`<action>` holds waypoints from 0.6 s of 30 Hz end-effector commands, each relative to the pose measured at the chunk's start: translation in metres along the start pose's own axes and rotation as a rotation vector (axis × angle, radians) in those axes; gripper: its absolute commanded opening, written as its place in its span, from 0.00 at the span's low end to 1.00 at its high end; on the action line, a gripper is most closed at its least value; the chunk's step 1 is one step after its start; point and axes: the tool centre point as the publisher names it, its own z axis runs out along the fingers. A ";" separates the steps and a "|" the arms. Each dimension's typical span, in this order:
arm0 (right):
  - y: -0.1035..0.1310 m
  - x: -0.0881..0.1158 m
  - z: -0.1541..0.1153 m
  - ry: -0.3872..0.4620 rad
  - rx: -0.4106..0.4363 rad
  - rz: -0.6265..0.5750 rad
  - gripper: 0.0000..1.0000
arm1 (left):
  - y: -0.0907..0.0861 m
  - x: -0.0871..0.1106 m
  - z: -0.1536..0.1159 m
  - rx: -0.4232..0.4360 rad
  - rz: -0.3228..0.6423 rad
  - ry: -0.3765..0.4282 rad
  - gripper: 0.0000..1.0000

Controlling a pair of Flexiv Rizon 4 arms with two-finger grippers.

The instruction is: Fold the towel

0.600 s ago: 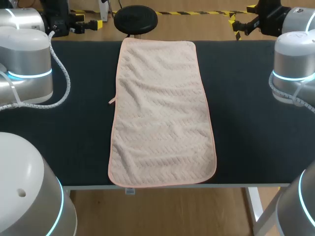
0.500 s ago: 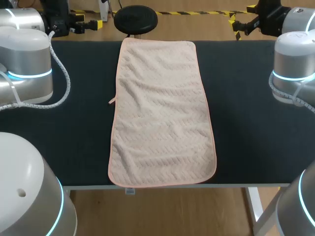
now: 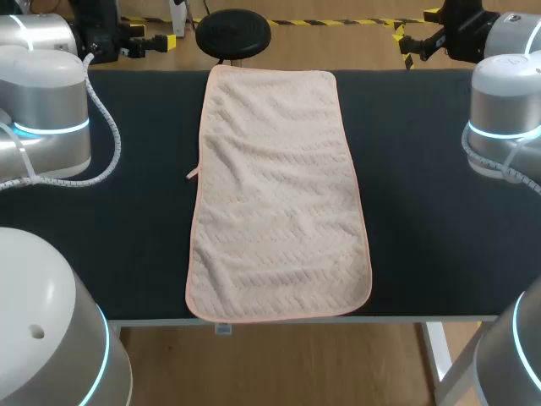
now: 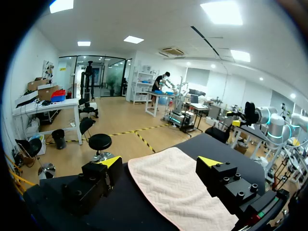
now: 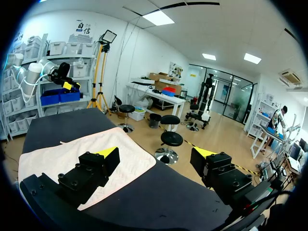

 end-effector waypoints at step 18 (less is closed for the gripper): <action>-0.008 0.027 0.005 0.465 0.296 -0.655 1.00 | 0.026 0.025 -0.003 -0.479 0.599 0.210 1.00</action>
